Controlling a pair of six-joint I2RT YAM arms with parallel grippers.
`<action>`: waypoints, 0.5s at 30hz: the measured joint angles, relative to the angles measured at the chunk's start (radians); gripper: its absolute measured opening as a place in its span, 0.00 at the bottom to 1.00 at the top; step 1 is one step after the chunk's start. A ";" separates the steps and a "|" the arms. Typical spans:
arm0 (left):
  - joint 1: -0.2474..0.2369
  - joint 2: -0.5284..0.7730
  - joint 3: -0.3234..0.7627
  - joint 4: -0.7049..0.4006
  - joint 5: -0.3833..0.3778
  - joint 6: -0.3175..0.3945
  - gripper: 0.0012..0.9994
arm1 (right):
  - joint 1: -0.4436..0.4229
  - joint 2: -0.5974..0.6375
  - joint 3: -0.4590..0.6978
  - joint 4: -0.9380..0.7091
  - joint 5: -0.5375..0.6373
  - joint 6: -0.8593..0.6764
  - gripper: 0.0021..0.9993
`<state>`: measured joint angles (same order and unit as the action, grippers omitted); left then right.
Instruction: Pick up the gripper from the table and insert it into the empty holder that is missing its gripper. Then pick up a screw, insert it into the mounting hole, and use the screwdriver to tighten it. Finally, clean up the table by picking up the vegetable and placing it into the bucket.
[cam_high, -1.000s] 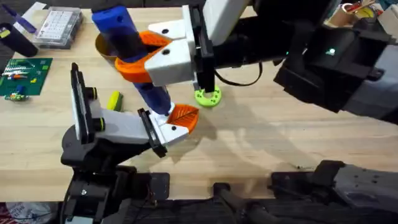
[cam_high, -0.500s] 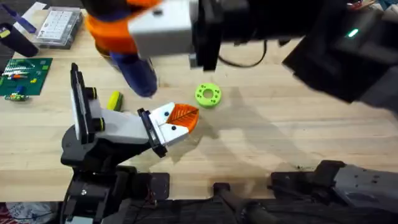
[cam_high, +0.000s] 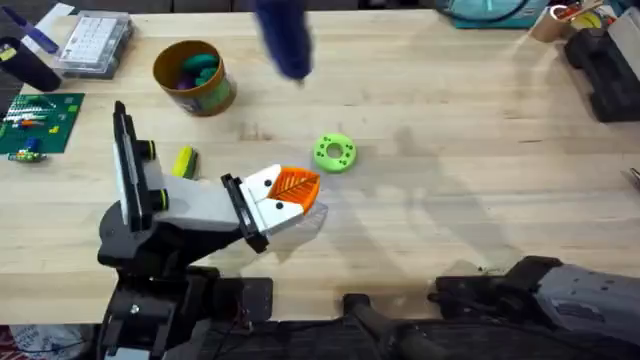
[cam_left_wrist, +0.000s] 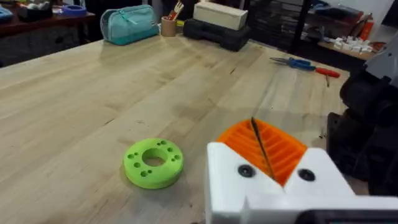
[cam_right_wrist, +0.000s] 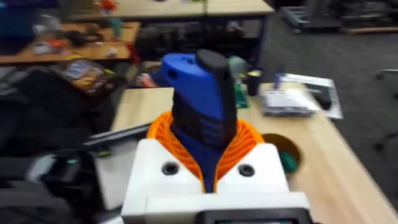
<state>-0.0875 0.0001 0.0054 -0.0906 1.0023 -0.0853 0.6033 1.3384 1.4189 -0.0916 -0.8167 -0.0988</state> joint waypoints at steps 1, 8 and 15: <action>0.000 0.000 0.000 0.000 0.000 0.000 0.01 | -0.025 0.000 0.010 -0.030 0.002 -0.034 0.04; 0.000 0.000 0.000 0.000 0.000 0.000 0.01 | -0.166 0.011 0.024 -0.185 0.137 -0.284 0.04; 0.000 0.000 0.000 0.000 0.000 0.000 0.01 | -0.236 0.129 0.026 -0.223 0.367 -0.595 0.05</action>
<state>-0.0875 0.0001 0.0055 -0.0906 1.0023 -0.0856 0.3676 1.4674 1.4448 -0.3146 -0.4494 -0.6941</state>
